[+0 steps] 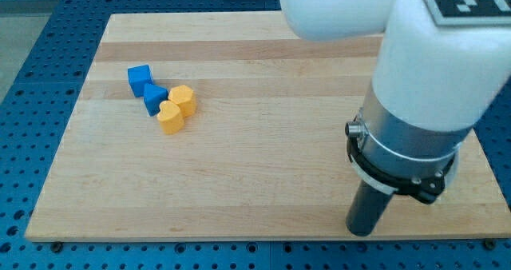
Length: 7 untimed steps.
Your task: Separate the group of blocks
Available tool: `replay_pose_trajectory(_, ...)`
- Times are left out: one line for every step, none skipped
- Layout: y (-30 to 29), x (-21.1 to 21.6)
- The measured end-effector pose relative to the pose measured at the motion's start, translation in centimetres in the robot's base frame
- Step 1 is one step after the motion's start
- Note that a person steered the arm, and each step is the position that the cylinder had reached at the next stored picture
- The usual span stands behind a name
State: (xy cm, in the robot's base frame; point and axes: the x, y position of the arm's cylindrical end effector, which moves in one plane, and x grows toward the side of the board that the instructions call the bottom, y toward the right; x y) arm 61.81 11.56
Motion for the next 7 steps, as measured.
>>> replay_pose_trajectory(6.8, -0.4)
replay_pose_trajectory(10.6, -5.8)
replay_pose_trajectory(10.3, -5.8)
replay_pose_trajectory(9.1, -5.8)
replay_pose_trajectory(5.0, -5.8)
replay_pose_trajectory(-0.7, -6.7)
replay_pose_trajectory(-5.1, -11.7)
